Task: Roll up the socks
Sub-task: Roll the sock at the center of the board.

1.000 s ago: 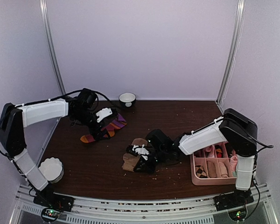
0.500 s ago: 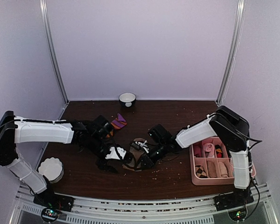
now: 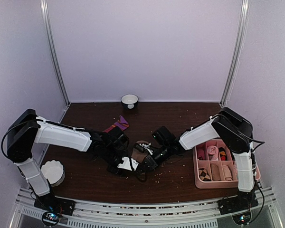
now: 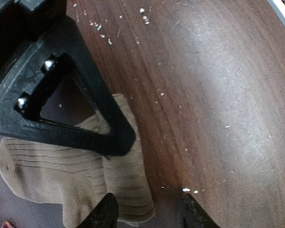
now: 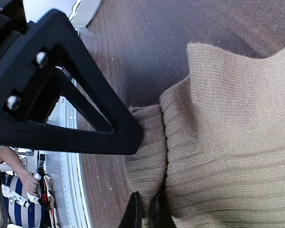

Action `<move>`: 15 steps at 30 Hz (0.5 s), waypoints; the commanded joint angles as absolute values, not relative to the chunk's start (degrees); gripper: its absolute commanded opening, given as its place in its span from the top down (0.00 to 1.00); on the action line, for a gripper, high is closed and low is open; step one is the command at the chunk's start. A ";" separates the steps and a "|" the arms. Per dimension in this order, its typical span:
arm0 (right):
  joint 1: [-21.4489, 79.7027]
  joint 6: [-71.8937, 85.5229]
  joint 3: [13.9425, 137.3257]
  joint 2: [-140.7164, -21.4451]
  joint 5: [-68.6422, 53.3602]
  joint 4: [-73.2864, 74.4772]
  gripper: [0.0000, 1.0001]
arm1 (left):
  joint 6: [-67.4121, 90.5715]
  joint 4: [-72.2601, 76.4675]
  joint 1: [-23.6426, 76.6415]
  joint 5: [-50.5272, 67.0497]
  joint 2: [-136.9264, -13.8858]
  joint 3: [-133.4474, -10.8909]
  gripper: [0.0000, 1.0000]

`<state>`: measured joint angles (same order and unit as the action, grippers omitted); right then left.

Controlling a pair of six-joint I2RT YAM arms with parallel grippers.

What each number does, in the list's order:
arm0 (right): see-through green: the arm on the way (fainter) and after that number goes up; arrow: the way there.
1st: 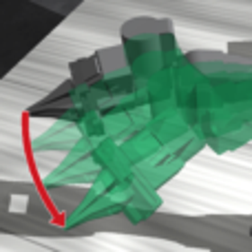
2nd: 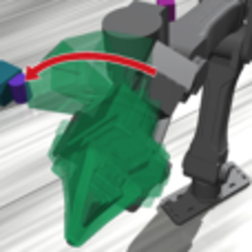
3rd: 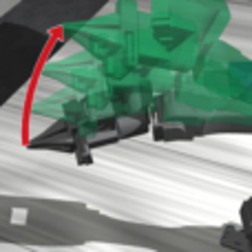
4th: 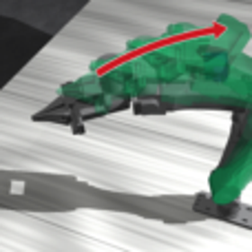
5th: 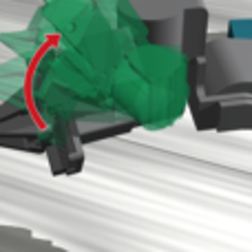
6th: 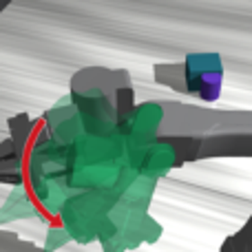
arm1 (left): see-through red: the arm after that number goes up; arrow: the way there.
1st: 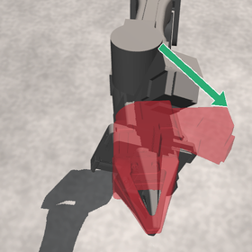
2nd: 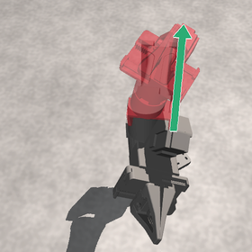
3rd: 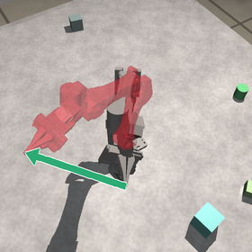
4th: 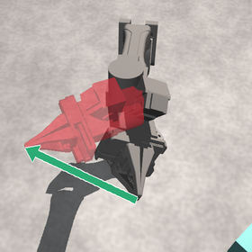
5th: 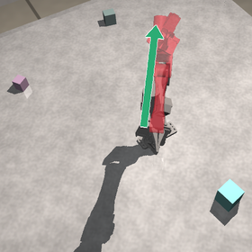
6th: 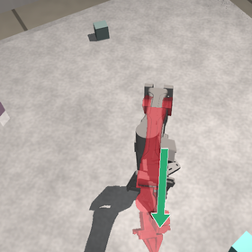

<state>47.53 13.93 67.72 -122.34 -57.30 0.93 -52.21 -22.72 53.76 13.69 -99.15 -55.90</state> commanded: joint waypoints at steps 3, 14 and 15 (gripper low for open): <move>46.86 14.16 65.55 -127.62 -50.31 12.49 1.00 | -51.15 -18.53 54.79 10.93 -98.49 -57.16 0.53; 46.84 15.88 65.32 -127.44 -51.11 10.71 1.00 | -50.53 -19.76 54.82 9.70 -102.18 -57.87 0.69; 46.83 16.17 65.23 -127.38 -51.15 10.38 1.00 | -50.33 -19.77 54.84 9.39 -102.62 -57.99 0.70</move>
<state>47.16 14.74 68.31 -122.80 -58.54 1.89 -51.24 -20.62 54.50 10.63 -100.18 -56.29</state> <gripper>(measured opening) 0.035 0.329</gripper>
